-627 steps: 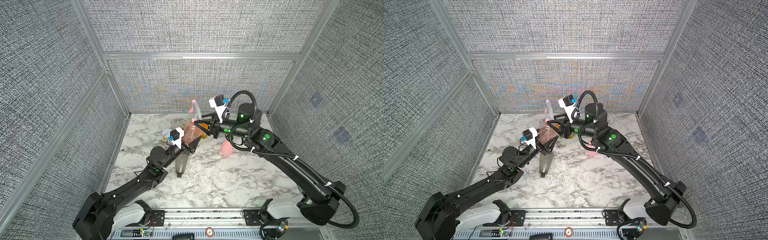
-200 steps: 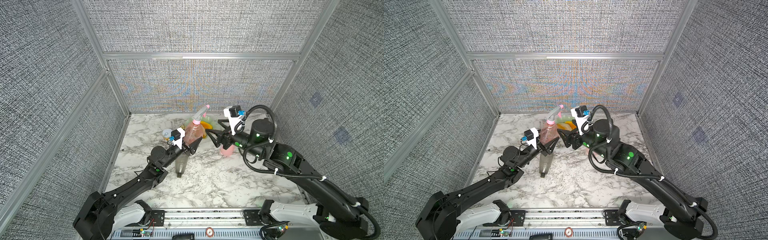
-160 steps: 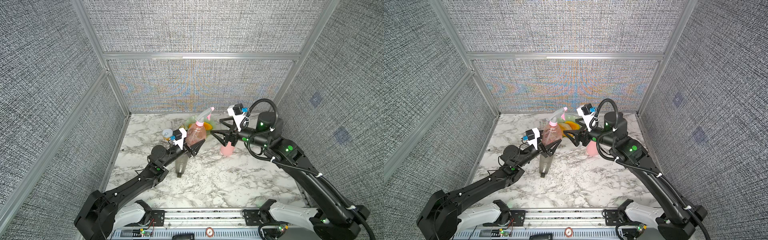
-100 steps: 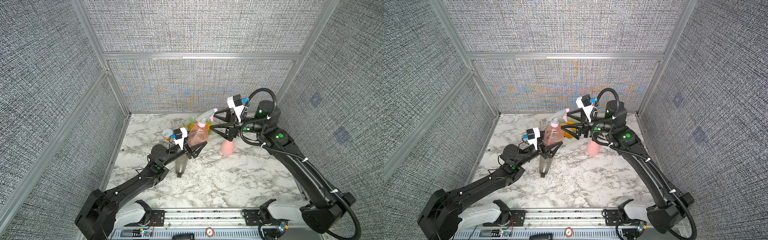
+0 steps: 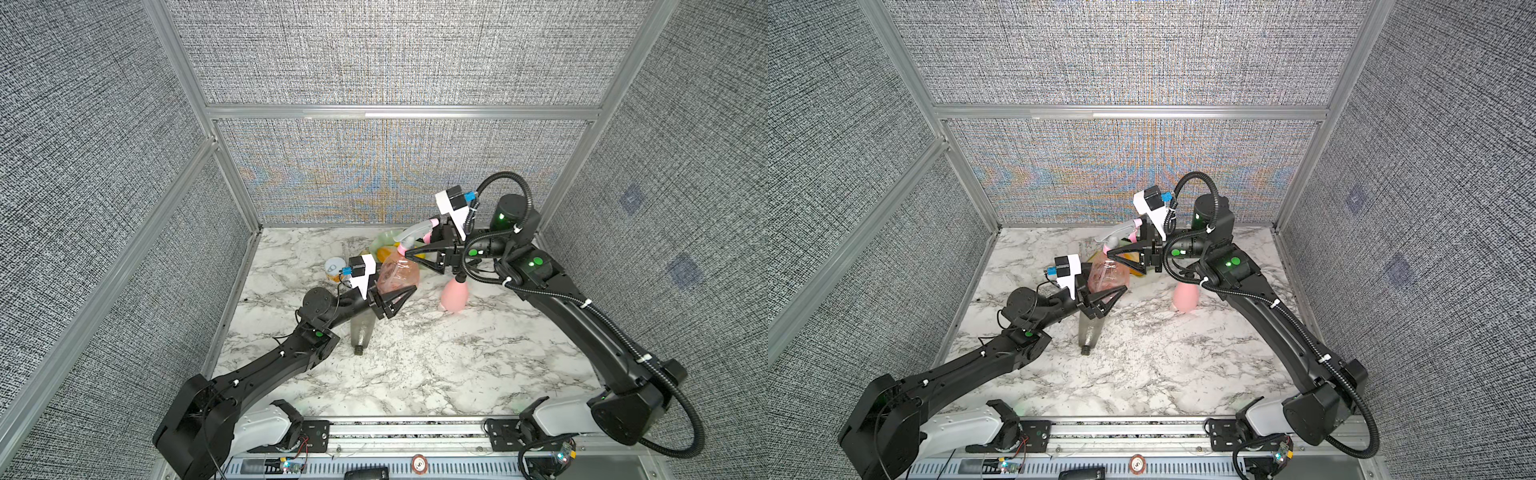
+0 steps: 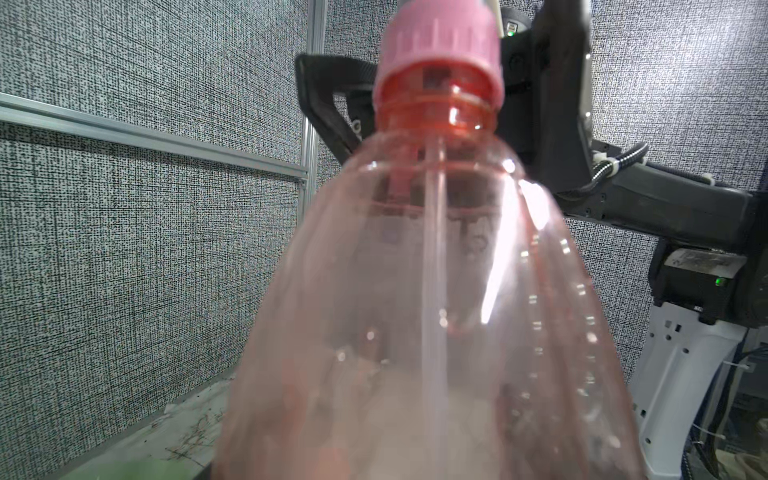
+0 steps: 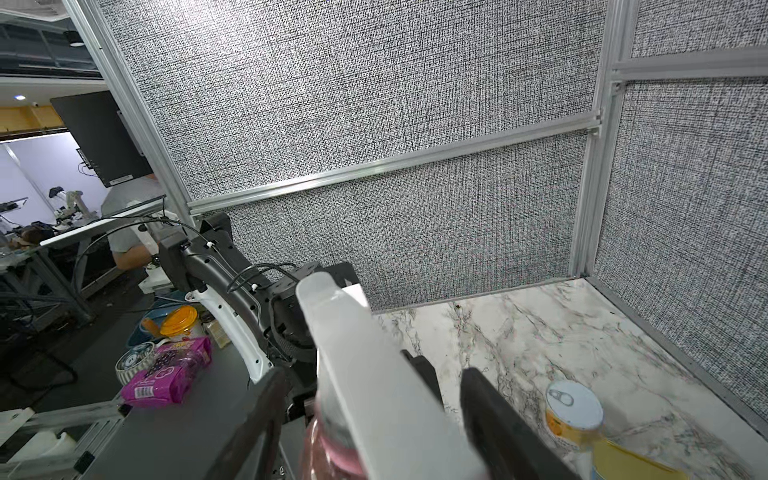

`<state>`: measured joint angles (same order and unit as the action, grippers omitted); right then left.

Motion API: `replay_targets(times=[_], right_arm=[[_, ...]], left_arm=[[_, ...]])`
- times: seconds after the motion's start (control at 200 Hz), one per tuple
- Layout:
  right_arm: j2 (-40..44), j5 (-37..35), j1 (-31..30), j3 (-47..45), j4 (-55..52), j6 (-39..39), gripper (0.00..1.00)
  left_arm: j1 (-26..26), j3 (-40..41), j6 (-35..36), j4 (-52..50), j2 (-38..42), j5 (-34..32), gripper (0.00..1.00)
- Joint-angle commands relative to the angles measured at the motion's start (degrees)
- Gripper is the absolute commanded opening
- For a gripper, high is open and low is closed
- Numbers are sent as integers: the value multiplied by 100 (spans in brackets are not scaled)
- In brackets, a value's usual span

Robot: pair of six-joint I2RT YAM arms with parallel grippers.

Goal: Attach spray nozzles to spray bottles
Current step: Screw the spray nozzle on the spray bottle.

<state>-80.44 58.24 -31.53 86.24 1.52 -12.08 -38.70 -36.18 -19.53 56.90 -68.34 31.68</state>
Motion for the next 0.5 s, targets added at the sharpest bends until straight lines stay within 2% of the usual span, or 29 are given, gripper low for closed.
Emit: replay_targets(times=[0.0,0.28,0.495], right_arm=[[11,41,-46,16,108,-32,64],[-1,-32,-123,-15,69,-40,49],[31,-89,-176,-61,37,-8,28]], left_arm=[[8,-41,0,159,38,42,64],[20,-52,43,102,50,-19,64],[20,-50,72,70,83,-74,64]])
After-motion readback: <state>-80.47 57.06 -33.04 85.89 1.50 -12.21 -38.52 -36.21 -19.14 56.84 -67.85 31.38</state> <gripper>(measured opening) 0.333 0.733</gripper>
